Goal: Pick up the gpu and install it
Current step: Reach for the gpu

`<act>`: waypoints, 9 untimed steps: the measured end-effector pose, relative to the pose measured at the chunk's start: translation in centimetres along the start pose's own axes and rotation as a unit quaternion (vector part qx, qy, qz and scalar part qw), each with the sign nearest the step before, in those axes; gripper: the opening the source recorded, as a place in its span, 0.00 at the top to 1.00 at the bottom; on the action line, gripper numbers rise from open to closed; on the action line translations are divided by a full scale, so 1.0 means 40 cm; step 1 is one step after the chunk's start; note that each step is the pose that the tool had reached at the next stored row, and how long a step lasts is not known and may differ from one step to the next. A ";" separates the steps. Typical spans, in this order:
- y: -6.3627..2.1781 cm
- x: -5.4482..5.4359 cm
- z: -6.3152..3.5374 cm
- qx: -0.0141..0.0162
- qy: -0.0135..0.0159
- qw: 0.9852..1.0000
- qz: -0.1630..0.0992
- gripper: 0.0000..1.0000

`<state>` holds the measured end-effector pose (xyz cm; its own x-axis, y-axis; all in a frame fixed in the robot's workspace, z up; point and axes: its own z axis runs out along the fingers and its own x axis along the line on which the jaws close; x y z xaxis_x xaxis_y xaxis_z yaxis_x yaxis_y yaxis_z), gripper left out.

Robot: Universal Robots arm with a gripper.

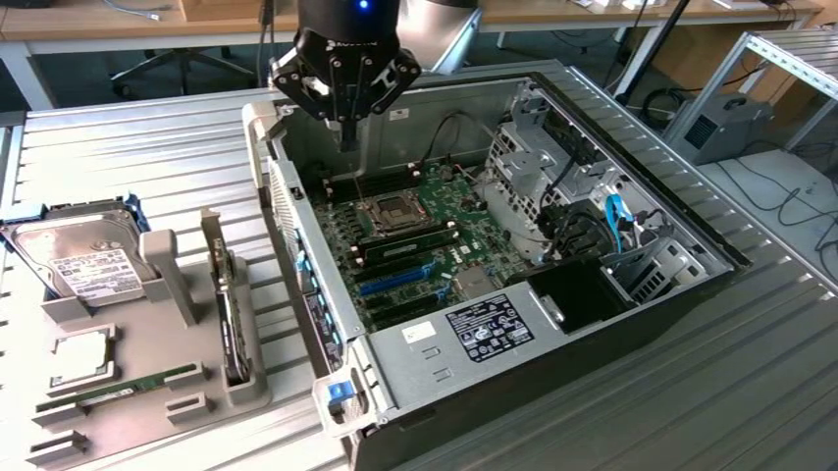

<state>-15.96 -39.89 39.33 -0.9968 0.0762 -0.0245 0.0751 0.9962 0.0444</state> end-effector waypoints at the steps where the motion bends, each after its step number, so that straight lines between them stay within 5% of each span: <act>1: 0.000 0.005 0.000 0.000 0.000 1.000 0.000 0.89; 9: -0.002 0.024 -0.001 0.000 0.000 1.000 0.000 0.89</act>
<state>-16.94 -39.89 39.33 -0.9968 0.0762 -0.0244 0.0751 0.9962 0.0444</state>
